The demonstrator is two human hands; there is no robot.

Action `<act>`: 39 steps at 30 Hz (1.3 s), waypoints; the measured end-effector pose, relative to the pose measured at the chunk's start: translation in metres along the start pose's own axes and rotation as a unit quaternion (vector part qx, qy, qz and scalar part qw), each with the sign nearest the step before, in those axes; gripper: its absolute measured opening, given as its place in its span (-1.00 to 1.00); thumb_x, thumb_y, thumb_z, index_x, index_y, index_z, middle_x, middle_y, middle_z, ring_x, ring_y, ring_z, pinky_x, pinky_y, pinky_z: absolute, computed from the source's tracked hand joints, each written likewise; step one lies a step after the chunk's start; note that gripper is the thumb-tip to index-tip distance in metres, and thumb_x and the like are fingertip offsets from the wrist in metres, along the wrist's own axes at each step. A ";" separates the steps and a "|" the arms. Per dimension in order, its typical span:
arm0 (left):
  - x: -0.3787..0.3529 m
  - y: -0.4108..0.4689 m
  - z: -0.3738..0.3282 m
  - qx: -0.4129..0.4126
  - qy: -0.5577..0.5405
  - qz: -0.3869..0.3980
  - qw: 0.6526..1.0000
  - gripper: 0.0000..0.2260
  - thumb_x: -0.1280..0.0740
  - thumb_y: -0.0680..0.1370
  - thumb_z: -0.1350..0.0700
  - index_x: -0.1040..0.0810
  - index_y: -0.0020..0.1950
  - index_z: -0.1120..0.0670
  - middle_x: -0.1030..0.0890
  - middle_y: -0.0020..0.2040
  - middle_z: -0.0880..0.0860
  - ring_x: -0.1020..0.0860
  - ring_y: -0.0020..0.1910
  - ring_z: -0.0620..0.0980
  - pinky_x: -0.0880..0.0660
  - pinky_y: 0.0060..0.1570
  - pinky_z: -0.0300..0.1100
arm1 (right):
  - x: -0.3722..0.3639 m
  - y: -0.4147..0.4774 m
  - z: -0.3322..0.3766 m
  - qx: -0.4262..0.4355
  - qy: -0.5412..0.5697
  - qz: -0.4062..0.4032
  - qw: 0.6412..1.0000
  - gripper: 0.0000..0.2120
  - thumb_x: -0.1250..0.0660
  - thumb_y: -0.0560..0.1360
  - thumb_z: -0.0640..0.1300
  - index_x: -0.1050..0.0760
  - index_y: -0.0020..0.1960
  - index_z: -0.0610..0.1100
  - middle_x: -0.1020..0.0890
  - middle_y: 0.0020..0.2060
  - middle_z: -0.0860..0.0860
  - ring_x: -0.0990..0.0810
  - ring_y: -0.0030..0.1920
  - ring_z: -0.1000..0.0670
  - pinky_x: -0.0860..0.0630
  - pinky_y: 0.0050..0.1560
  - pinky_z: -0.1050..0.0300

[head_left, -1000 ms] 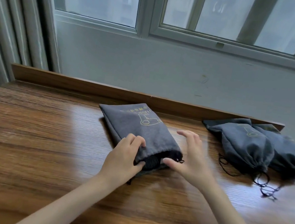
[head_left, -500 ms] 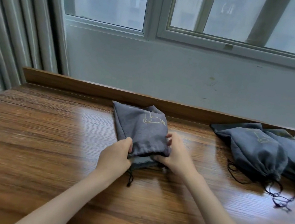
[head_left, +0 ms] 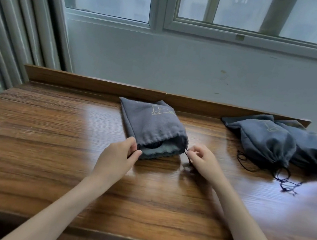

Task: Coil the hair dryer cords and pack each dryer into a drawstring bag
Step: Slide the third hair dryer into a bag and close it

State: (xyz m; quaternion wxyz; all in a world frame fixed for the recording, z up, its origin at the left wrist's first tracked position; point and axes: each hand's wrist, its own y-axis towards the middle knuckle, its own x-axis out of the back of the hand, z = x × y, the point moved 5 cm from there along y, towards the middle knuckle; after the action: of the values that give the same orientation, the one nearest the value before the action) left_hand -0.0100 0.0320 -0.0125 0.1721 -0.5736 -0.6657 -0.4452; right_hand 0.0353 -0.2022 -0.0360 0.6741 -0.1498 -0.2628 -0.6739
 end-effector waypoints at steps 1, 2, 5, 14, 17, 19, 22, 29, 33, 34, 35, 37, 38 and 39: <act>0.000 -0.003 -0.001 -0.005 -0.039 -0.013 0.999 -0.84 -0.34 0.51 0.14 -0.43 -0.24 0.13 -0.56 -0.33 0.10 -0.50 -0.31 0.06 -0.44 -0.25 -0.10 | 0.002 -0.005 0.001 -0.005 0.106 -0.009 0.994 -0.72 -0.24 0.51 -0.24 -0.41 -0.36 -0.05 -0.59 -0.12 -0.08 -0.51 -0.33 0.18 -0.47 -0.33 0.36; 0.000 -0.007 -0.003 -0.011 -0.076 -0.027 0.997 -0.84 -0.35 0.49 0.18 -0.44 -0.27 0.13 -0.54 -0.29 0.08 -0.48 -0.29 0.00 -0.43 -0.25 -0.22 | 0.002 -0.008 0.003 -0.003 0.191 -0.012 0.982 -0.67 -0.23 0.52 -0.25 -0.43 -0.39 -0.01 -0.61 -0.02 0.00 -0.56 -0.25 0.22 -0.48 -0.30 0.41; 0.001 -0.013 -0.009 0.031 -0.264 -0.066 0.962 -0.78 -0.34 0.49 0.24 -0.44 -0.33 0.06 -0.56 -0.08 -0.03 -0.45 -0.34 -0.14 -0.38 -0.34 -0.41 | -0.002 -0.012 0.013 0.016 0.341 -0.024 0.940 -0.71 -0.14 0.54 -0.28 -0.44 -0.30 -0.05 -0.66 0.00 0.14 -0.60 -0.04 0.26 -0.51 -0.24 0.37; -0.002 0.000 -0.020 0.104 -0.423 0.024 0.900 -0.70 -0.19 0.60 0.14 -0.33 -0.34 0.10 -0.37 -0.40 0.02 -0.27 -0.57 -0.14 -0.19 -0.55 -0.30 | -0.019 -0.012 0.023 -0.065 0.481 -0.001 0.874 -0.68 -0.05 0.63 -0.13 -0.22 -0.31 -0.05 -0.32 -0.53 0.13 -0.28 -0.53 0.17 -0.25 -0.58 0.36; 0.003 -0.004 0.001 0.083 -0.242 0.009 0.967 -0.77 -0.27 0.56 0.12 -0.37 -0.30 0.05 -0.38 -0.43 -0.04 -0.33 -0.47 -0.11 -0.25 -0.41 -0.24 | -0.008 -0.013 0.009 -0.049 0.172 -0.038 0.983 -0.78 -0.11 0.60 -0.14 -0.29 -0.22 -0.06 -0.35 -0.42 0.06 -0.29 -0.45 0.11 -0.25 -0.51 0.31; 0.002 -0.008 0.014 0.091 -0.191 0.014 0.977 -0.86 -0.31 0.53 0.10 -0.39 -0.19 0.03 -0.46 -0.37 -0.06 -0.40 -0.38 -0.15 -0.29 -0.36 -0.31 | -0.005 -0.014 0.005 -0.017 0.039 -0.040 0.998 -0.94 -0.20 0.57 -0.14 -0.39 -0.09 -0.09 -0.45 -0.32 0.05 -0.40 -0.34 0.06 -0.34 -0.36 0.25; 0.003 -0.015 0.023 0.061 -0.094 0.021 0.994 -0.83 -0.34 0.51 0.07 -0.37 -0.04 0.07 -0.45 -0.38 -0.03 -0.47 -0.34 -0.01 -0.36 -0.33 -0.20 | -0.009 -0.018 0.000 0.006 -0.089 0.009 0.996 -0.78 -0.31 0.52 -0.07 -0.48 0.12 -0.14 -0.59 -0.13 0.00 -0.54 -0.11 -0.01 -0.37 -0.11 0.17; 0.012 -0.013 0.027 -0.054 0.155 0.045 0.985 -0.53 -0.17 0.55 -0.17 -0.39 -0.42 0.13 -0.41 -0.43 0.04 -0.39 -0.33 0.02 -0.24 -0.32 -0.11 | 0.002 -0.019 0.004 0.031 -0.249 -0.019 0.968 -0.52 -0.19 0.53 0.12 -0.32 -0.50 -0.05 -0.38 -0.61 0.08 -0.42 -0.43 0.00 -0.22 -0.43 0.13; 0.026 0.000 0.046 -0.006 0.089 0.039 0.995 -0.51 -0.23 0.57 -0.04 -0.27 -0.52 0.13 -0.33 -0.55 0.07 -0.36 -0.46 0.07 -0.23 -0.37 -0.04 | 0.018 -0.017 -0.008 -0.036 -0.157 -0.083 0.983 -0.45 -0.32 0.45 0.12 -0.17 -0.56 -0.09 -0.26 -0.65 0.08 -0.31 -0.51 0.04 -0.22 -0.40 0.10; 0.033 0.001 0.055 0.006 0.104 0.032 0.994 -0.53 -0.26 0.56 -0.01 -0.32 -0.51 0.16 -0.39 -0.53 0.12 -0.42 -0.43 0.12 -0.30 -0.35 -0.03 | 0.026 -0.018 -0.013 -0.052 -0.160 -0.105 0.980 -0.47 -0.34 0.44 0.09 -0.20 -0.56 -0.10 -0.29 -0.64 0.08 -0.34 -0.50 0.03 -0.24 -0.41 0.10; 0.040 0.001 0.065 0.017 0.125 0.021 0.992 -0.55 -0.27 0.56 0.01 -0.40 -0.48 0.20 -0.46 -0.49 0.15 -0.47 -0.38 0.15 -0.34 -0.32 -0.03 | 0.035 -0.019 -0.017 -0.064 -0.177 -0.126 0.974 -0.50 -0.35 0.43 0.07 -0.24 -0.55 -0.12 -0.35 -0.62 0.07 -0.37 -0.48 0.02 -0.26 -0.42 0.13; 0.052 0.000 0.077 0.018 0.180 -0.002 0.984 -0.59 -0.24 0.57 0.03 -0.51 -0.42 0.21 -0.55 -0.43 0.15 -0.52 -0.32 0.17 -0.38 -0.29 -0.05 | 0.048 -0.022 -0.026 -0.084 -0.210 -0.148 0.963 -0.56 -0.35 0.43 0.02 -0.30 -0.52 -0.14 -0.43 -0.58 0.05 -0.44 -0.42 -0.01 -0.26 -0.42 0.19; 0.053 0.000 0.079 0.012 0.204 -0.009 0.979 -0.61 -0.23 0.57 0.03 -0.54 -0.39 0.19 -0.56 -0.42 0.14 -0.54 -0.30 0.17 -0.37 -0.25 -0.07 | 0.049 -0.023 -0.028 -0.087 -0.221 -0.150 0.960 -0.58 -0.35 0.42 -0.01 -0.31 -0.52 -0.14 -0.46 -0.56 0.04 -0.47 -0.39 -0.04 -0.26 -0.43 0.19; 0.053 -0.001 0.079 0.013 0.219 -0.014 0.976 -0.62 -0.23 0.58 0.03 -0.56 -0.38 0.18 -0.57 -0.41 0.13 -0.54 -0.28 0.17 -0.35 -0.22 -0.09 | 0.048 -0.023 -0.028 -0.085 -0.235 -0.155 0.956 -0.61 -0.35 0.42 -0.04 -0.33 -0.52 -0.13 -0.48 -0.54 0.03 -0.49 -0.36 -0.07 -0.27 -0.43 0.16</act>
State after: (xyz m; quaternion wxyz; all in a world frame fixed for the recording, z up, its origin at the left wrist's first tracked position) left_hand -0.0032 0.1269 -0.0168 0.3146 -0.4507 -0.6258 -0.5534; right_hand 0.0142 -0.2588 -0.0352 0.4658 -0.3179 -0.3752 -0.7357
